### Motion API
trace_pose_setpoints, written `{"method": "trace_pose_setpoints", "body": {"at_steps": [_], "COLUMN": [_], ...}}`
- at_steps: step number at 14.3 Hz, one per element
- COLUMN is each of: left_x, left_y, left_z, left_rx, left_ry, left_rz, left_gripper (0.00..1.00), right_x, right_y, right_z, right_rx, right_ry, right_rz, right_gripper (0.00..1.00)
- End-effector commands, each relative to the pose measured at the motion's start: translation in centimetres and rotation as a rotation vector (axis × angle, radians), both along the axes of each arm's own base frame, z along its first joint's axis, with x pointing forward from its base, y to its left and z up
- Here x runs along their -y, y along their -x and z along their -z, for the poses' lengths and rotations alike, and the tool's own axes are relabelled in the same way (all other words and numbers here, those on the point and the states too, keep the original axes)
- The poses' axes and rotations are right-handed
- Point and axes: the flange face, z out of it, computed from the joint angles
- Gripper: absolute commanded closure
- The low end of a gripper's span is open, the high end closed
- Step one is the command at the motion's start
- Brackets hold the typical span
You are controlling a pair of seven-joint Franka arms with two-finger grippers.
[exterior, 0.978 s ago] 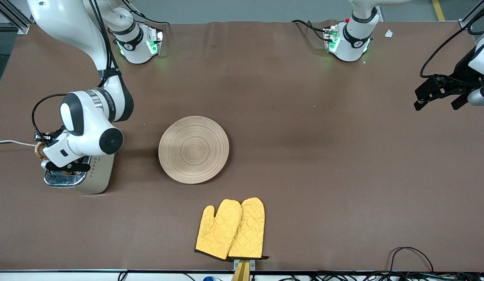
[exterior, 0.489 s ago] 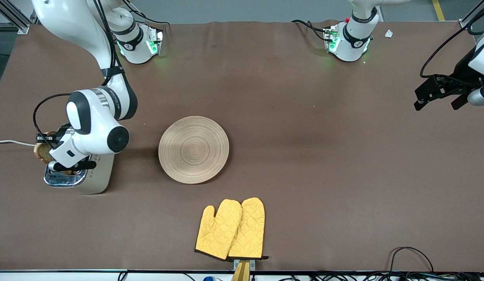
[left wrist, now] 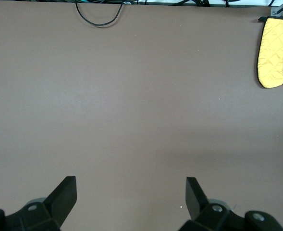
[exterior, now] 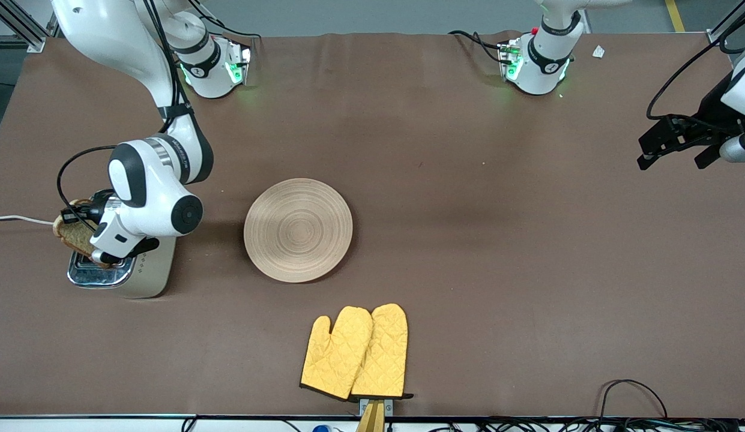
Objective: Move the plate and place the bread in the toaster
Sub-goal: 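Move the bread over the toaster slot with the right gripper, then lower the bread into the toaster slot and open the right gripper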
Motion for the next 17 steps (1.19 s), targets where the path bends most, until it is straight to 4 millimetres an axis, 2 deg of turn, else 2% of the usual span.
{"method": "trace_pose_setpoints", "body": {"at_steps": [1,10,11,15,17], "left_x": [-0.2,-0.2,-0.2,-0.2,-0.2], "left_y": [-0.1,-0.1,-0.1,-0.1,-0.1], "left_z": [-0.6,-0.6,-0.6,-0.6,-0.6], "left_rx": [0.012,0.012,0.012,0.012,0.012], "left_ry": [0.004,0.004,0.005,0.005,0.005], "left_rz": [0.010,0.010,0.010,0.010,0.010], "left_gripper": [0.00,0.00,0.00,0.00,0.00], "right_x": [-0.1,-1.5,-1.6,-3.9,-4.1], "right_y": [0.6,0.0,0.1,2.1,2.6], "right_z": [-0.6,-0.8,-0.5,0.9,1.1], "right_rx": [-0.142,-0.333,-0.343,-0.386,-0.395], "right_ry": [-0.013,0.009,0.021,0.045,0.048], "right_rz": [-0.086,-0.258,-0.270,-0.338,-0.351], "right_gripper": [1.00,0.99,0.99,0.99,0.99]}}
